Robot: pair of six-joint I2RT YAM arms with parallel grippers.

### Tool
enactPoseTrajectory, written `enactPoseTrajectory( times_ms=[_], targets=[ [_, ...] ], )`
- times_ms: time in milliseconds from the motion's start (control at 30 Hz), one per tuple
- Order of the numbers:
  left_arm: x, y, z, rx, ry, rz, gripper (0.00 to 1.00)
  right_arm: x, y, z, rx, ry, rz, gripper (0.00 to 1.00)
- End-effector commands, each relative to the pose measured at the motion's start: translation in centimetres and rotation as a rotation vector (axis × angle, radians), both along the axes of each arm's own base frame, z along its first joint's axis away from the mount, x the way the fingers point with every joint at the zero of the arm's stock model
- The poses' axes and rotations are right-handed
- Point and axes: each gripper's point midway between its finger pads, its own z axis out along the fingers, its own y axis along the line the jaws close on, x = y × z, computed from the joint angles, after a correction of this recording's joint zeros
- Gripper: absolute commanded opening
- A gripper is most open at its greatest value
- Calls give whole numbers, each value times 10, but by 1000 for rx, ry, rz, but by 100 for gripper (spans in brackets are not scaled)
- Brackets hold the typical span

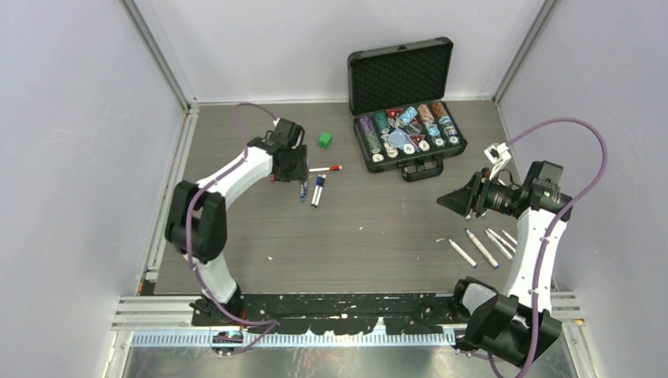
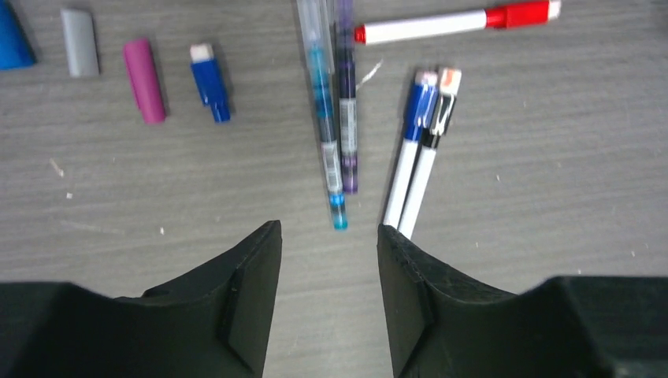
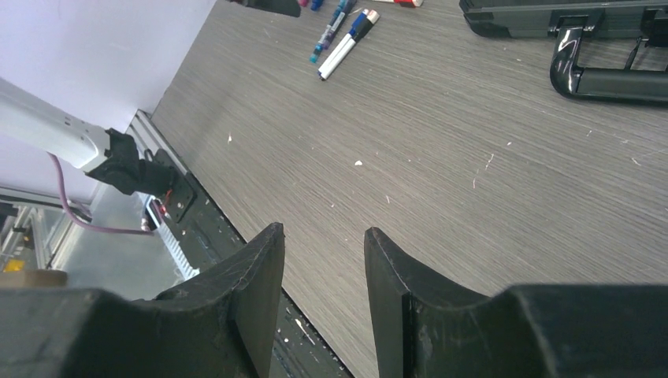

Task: Open the pen caps
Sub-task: Pick up the pen from the center of the board.

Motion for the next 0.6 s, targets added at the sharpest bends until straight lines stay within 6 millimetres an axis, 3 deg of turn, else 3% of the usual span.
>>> enactPoseTrajectory(
  times_ms=[0, 167, 300, 567],
  targets=[
    [30, -1, -4, 52, -31, 10, 50, 0, 1, 5, -17, -39, 4, 47],
    [47, -2, -19, 90, -15, 14, 48, 0, 1, 5, -22, -44, 3, 47],
    [58, 0, -29, 98, 5, 23, 40, 0, 1, 5, -21, -43, 3, 47],
    [66, 3, -45, 94, 38, 27, 31, 0, 0, 4, -22, -37, 2, 48]
  ],
)
